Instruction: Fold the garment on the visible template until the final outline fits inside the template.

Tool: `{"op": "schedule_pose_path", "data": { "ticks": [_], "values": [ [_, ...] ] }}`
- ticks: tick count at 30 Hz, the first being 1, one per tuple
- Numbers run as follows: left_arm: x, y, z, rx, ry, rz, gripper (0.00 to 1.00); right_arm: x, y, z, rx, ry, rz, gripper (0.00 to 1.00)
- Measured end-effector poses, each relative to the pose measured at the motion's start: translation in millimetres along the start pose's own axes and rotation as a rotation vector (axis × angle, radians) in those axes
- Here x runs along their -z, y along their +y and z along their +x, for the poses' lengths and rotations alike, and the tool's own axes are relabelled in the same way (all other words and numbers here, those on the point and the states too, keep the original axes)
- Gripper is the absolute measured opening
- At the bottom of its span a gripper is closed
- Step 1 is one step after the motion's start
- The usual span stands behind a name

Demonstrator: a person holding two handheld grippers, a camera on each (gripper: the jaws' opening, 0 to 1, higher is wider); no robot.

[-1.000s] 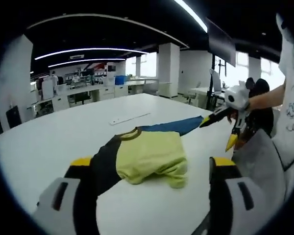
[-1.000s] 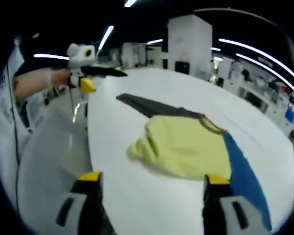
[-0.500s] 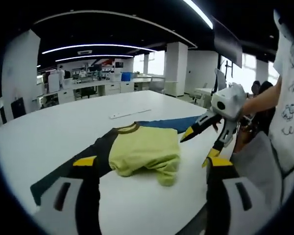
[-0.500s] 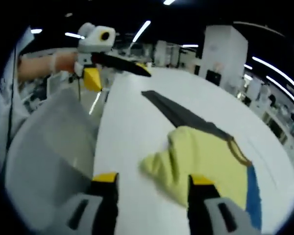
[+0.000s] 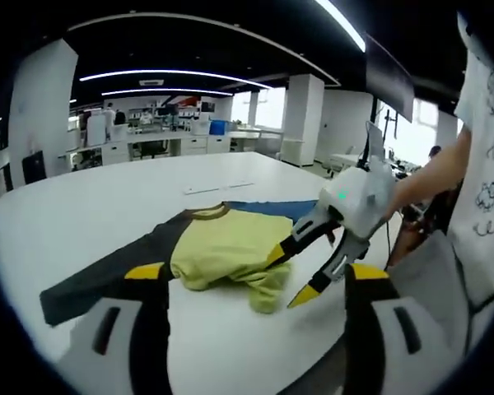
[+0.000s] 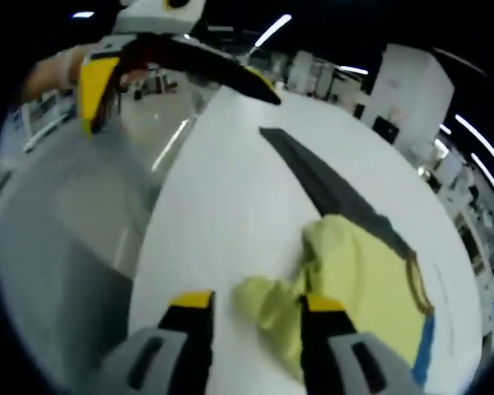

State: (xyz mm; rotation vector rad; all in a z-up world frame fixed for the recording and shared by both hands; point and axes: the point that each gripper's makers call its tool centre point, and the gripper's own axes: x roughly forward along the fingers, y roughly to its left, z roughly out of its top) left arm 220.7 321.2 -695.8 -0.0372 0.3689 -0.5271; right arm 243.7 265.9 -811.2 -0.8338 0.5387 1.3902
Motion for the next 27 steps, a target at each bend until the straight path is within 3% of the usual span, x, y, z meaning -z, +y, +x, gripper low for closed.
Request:
{"op": "schedule_pose_path", "data": {
  "ticks": [3,5,9,13,17,27],
  "values": [
    [-0.7,-2.0,1,0.003,-0.002,-0.003,0.84,8.6,-4,11,0.024,0.047,-0.029,0.33],
    [-0.3,-1.8,2,0.0,-0.002,-0.01,0.84,18.7,-17,16,0.087,0.094,-0.087,0.24],
    [1.7,-1.7,2,-0.001,0.0,-0.022,0.84,15.3,-22,11,0.086,0.074,-0.051,0.0],
    [6.6,-1.5,3,0.001,0.015,-0.03,0.83,6.1,-29,-3,0.063,0.027,0.033,0.0],
    [7.7,-1.4,6,0.006,0.021,-0.038,0.82,-8.1,-51,-24,0.04,-0.048,0.197,0.0],
    [8.9,-3.9,17,0.026,0.027,-0.048,0.8,-19.3,-115,-55,0.076,-0.102,0.271,0.0]
  ]
}}
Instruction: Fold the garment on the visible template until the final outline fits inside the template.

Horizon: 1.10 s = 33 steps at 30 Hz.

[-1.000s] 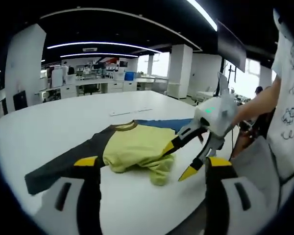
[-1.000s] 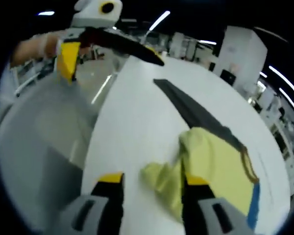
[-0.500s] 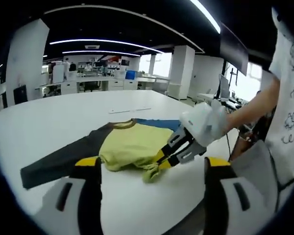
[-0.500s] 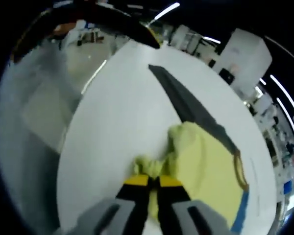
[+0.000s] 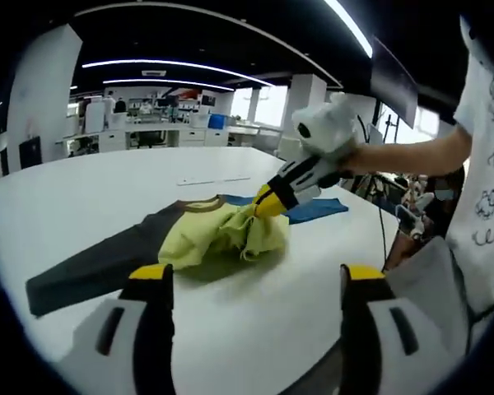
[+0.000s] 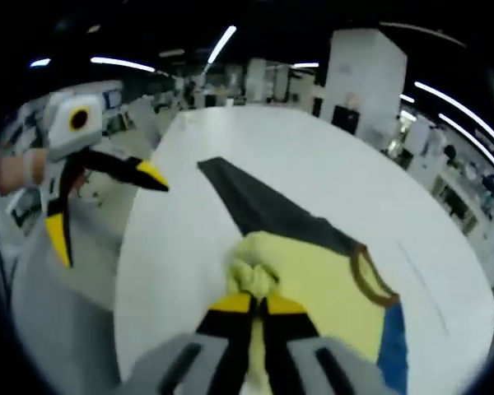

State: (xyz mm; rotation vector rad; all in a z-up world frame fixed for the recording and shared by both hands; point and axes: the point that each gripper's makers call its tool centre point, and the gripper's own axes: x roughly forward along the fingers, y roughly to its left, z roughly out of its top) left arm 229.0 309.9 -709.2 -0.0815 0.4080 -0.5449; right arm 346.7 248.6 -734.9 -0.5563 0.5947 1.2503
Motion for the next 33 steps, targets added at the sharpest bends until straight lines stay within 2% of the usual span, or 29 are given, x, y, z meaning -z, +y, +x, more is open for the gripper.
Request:
{"op": "schedule_pose_path", "data": {
  "ticks": [2,7,11,15,22,26,33],
  "values": [
    [-0.1,-0.3,2,0.004,0.002,0.002,0.8,-4.5,-10,1,0.008,-0.008,0.013,0.0],
    [-0.2,1.6,4,0.002,0.004,-0.006,0.78,-9.6,-21,-5,0.027,-0.009,0.003,0.0],
    [1.3,2.0,6,0.0,0.01,-0.009,0.77,-10.4,-41,-5,0.051,0.005,-0.02,0.0],
    [4.2,3.6,7,-0.001,0.017,-0.02,0.76,-7.0,-64,1,0.078,0.019,-0.005,0.0],
    [7.1,1.6,13,0.002,0.034,-0.029,0.75,-2.0,-101,19,0.109,0.054,-0.008,0.0],
    [7.4,0.6,16,0.006,0.038,-0.034,0.74,3.4,-104,25,0.12,0.073,-0.007,0.0],
    [10.3,2.2,20,0.012,0.045,-0.048,0.74,15.7,-133,55,0.146,0.11,0.031,0.0]
  ]
}}
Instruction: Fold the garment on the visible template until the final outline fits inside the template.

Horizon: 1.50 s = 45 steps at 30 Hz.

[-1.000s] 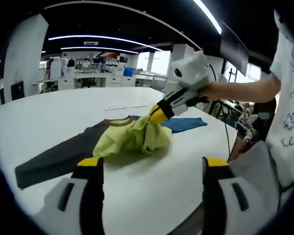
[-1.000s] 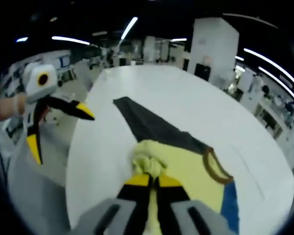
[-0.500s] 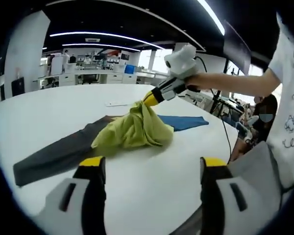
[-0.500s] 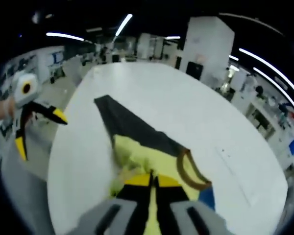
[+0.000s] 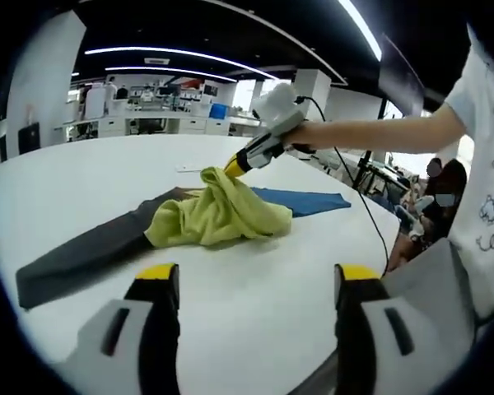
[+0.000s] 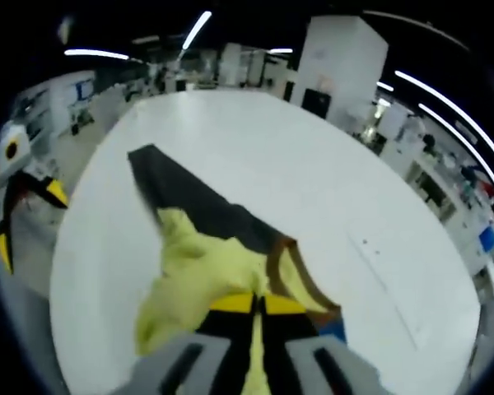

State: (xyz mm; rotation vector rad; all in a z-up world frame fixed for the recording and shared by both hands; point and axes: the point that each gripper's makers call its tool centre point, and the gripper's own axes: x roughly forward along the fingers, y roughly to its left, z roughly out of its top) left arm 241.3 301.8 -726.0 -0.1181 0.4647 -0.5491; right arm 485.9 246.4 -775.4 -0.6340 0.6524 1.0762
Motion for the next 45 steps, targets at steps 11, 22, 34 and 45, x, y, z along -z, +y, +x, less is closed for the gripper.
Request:
{"op": "schedule_pose_path", "data": {
  "ticks": [11,22,34,45],
  "values": [
    [6.7,0.3,6,0.012,0.02,-0.013,0.72,25.4,-14,31,0.025,0.081,0.044,0.0],
    [7.7,-2.4,8,0.024,0.031,-0.011,0.72,26.0,-14,28,0.016,0.068,0.078,0.0],
    [12.6,-10.6,12,0.043,0.038,-0.008,0.72,20.9,-11,-6,0.008,-0.063,0.191,0.26],
    [12.9,-17.8,17,0.071,0.039,-0.001,0.72,37.9,19,-35,-0.021,-0.124,0.211,0.51]
  ]
}}
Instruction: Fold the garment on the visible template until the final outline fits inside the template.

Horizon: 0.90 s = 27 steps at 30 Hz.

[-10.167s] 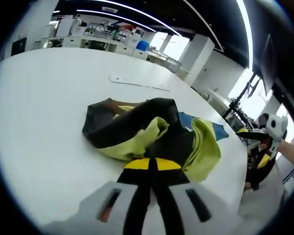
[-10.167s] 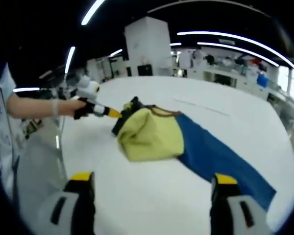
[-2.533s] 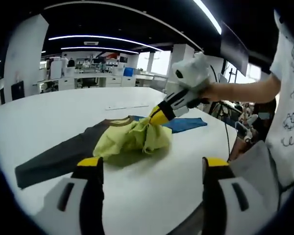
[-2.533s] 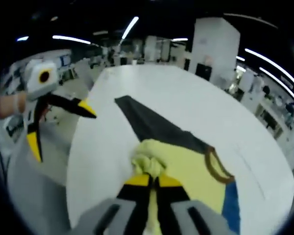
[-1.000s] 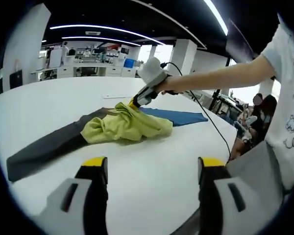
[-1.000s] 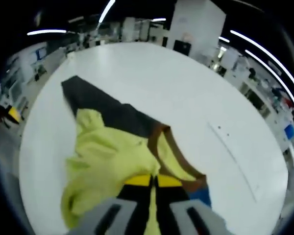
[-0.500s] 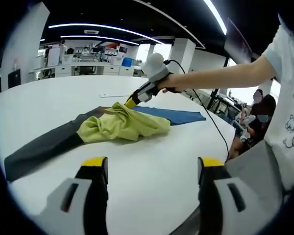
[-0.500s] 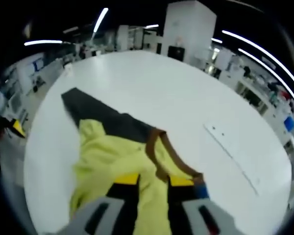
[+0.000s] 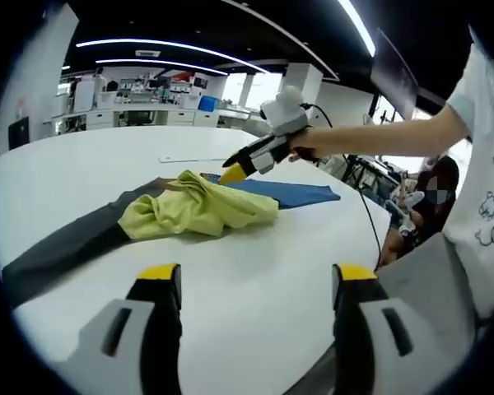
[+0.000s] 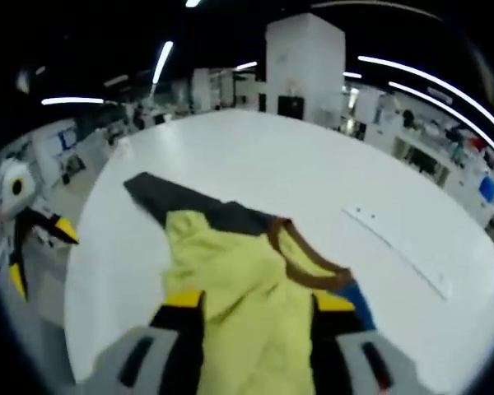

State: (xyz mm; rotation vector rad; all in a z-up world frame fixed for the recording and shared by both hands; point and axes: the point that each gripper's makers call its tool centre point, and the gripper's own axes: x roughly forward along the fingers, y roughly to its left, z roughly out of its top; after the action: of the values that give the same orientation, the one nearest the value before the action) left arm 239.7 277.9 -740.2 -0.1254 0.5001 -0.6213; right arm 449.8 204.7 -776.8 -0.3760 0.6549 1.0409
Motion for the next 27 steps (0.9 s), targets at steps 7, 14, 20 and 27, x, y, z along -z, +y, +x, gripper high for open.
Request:
{"op": "schedule_pose_path", "data": {
  "ticks": [7,14,20,27],
  "values": [
    [0.1,1.8,0,0.009,0.002,0.012,0.72,0.4,22,-15,-0.024,-0.078,-0.001,0.82],
    [0.0,4.3,3,0.026,0.013,0.034,0.72,8.0,25,-30,-0.009,-0.102,-0.024,0.99],
    [0.0,10.1,7,0.033,0.027,0.057,0.72,19.0,32,-49,0.026,-0.117,-0.018,0.99],
    [-2.1,19.0,16,0.026,0.046,0.091,0.7,40.2,33,-62,0.064,-0.1,0.003,0.99]
  ]
}}
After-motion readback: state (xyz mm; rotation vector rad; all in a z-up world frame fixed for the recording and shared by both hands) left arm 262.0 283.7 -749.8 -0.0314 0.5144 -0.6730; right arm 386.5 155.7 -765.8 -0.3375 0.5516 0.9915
